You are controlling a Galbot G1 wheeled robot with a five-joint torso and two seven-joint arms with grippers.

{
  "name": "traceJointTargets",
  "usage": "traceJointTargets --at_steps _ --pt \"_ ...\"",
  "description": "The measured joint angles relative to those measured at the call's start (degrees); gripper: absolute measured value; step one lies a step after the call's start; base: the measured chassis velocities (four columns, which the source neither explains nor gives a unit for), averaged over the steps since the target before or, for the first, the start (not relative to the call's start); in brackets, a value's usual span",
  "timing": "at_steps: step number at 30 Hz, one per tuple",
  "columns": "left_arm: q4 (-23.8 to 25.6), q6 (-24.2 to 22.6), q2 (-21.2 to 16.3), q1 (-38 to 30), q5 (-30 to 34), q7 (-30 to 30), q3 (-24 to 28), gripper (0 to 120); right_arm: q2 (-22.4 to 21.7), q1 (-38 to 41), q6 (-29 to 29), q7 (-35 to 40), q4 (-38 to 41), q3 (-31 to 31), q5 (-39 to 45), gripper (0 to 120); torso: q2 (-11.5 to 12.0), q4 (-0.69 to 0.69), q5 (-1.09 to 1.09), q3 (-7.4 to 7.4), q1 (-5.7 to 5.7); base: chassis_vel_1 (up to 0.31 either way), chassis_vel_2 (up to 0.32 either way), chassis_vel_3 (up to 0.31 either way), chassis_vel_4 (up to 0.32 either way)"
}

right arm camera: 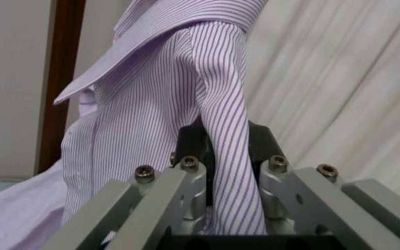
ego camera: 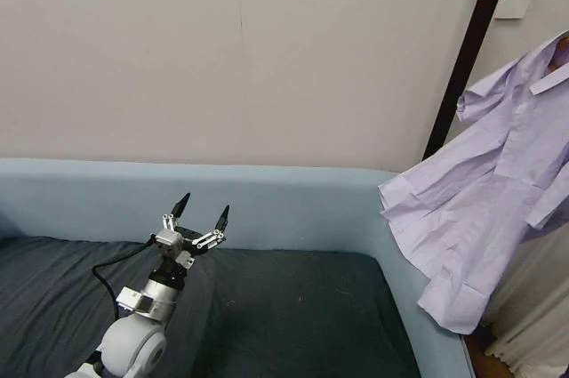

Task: Pick up the clothes from the sofa and hang them on the clothes hanger.

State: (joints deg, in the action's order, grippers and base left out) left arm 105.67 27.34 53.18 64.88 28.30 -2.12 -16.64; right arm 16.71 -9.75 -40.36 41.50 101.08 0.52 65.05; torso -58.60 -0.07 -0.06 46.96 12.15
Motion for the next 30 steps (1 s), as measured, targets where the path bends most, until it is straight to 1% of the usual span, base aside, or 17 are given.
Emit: traceJointTargets --at_steps 1,3,4,6,7,8,9,10,12,14,17,19,22,24,27,30 --pt "0.00 0.00 0.00 0.00 0.00 0.00 0.00 100 0.00 0.00 0.00 0.00 0.00 0.00 0.00 8 0.00 0.00 0.00 0.00 0.00 0.000 0.000 0.000 0.000" --pt "-0.45 0.03 -0.02 0.03 0.00 -0.01 -0.16 100 2.15 3.04 0.00 0.04 -1.71 -3.86 -1.30 8 0.00 0.03 0.01 0.01 0.00 0.000 0.000 0.000 0.000" --pt "-0.56 0.03 -0.02 0.06 0.00 -0.03 -0.23 100 3.66 5.09 0.01 0.16 -2.78 -6.17 -1.81 8 0.01 0.02 0.03 0.01 0.00 0.000 0.000 0.000 0.000" --pt "-0.56 0.03 -0.02 0.06 0.00 -0.03 -0.23 100 3.83 5.34 0.01 0.21 -2.89 -6.42 -1.86 8 0.00 0.02 0.03 0.01 0.00 0.000 0.000 0.000 0.000" --pt "-0.56 0.04 0.05 0.12 -0.03 -0.04 -0.27 100 5.78 7.96 0.04 0.89 -4.11 -9.07 -2.23 8 0.00 0.01 0.03 0.01 0.00 0.000 0.000 0.000 0.000" --pt "-0.43 -0.03 0.16 0.32 -0.07 -0.14 -0.30 100 9.72 13.10 0.17 2.63 -6.65 -12.94 -2.66 8 0.01 0.03 0.00 0.01 0.01 0.000 0.000 0.000 0.000" --pt "-0.34 -0.10 0.17 0.44 -0.10 -0.18 -0.37 100 11.31 15.08 0.22 3.39 -7.67 -14.42 -2.79 8 0.00 0.01 -0.01 0.01 0.00 0.000 0.000 0.000 0.000" --pt "-0.34 -0.10 0.17 0.44 -0.10 -0.18 -0.37 100 11.31 15.08 0.22 3.39 -7.67 -14.42 -2.79 8 0.00 0.01 -0.01 0.01 0.00 0.000 0.000 0.000 0.000" --pt "-0.08 -0.21 0.18 0.89 -0.18 -0.22 -0.85 100 15.57 20.52 0.42 6.18 -11.09 -18.35 -3.07 8 0.01 0.02 -0.01 0.01 0.00 0.000 0.000 0.000 0.000" --pt "-0.07 -0.23 0.18 0.97 -0.19 -0.24 -0.98 100 16.28 21.59 0.48 6.76 -11.85 -19.10 -3.08 8 0.01 0.03 0.00 0.01 0.00 0.000 0.000 0.000 0.000" --pt "-0.01 -0.23 0.16 1.68 -0.18 -0.30 -2.13 100 20.86 28.31 0.69 10.33 -17.59 -24.10 -2.74 8 0.01 0.01 0.00 0.01 0.01 0.000 0.000 0.000 0.000" --pt "0.07 -0.17 0.25 1.96 -0.17 -0.31 -2.60 100 22.27 30.89 0.70 11.80 -19.64 -26.16 -2.19 8 0.01 -0.01 0.00 0.00 0.01 0.000 0.000 0.000 0.000" --pt "0.07 -0.07 0.40 2.08 -0.17 -0.31 -2.74 100 23.18 32.62 0.78 12.88 -20.96 -27.59 -1.76 8 0.00 -0.01 0.01 0.00 0.00 0.000 0.000 0.000 0.000" --pt "0.18 0.10 0.75 2.39 -0.18 -0.33 -2.92 100 24.80 35.28 0.82 14.41 -22.99 -29.83 -0.35 8 0.00 -0.01 0.00 0.00 0.00 0.000 0.000 0.000 0.000" --pt "0.34 0.21 0.91 2.71 -0.20 -0.33 -3.14 100 25.78 36.44 0.82 15.00 -24.11 -30.64 0.22 8 0.01 -0.01 0.01 0.00 0.00 0.000 0.000 0.000 0.000" --pt "0.73 0.46 1.04 3.55 -0.21 -0.33 -4.07 100 28.81 39.36 0.81 16.04 -27.39 -32.02 1.45 8 0.00 0.00 0.01 0.00 0.00 0.000 0.000 0.000 0.000"
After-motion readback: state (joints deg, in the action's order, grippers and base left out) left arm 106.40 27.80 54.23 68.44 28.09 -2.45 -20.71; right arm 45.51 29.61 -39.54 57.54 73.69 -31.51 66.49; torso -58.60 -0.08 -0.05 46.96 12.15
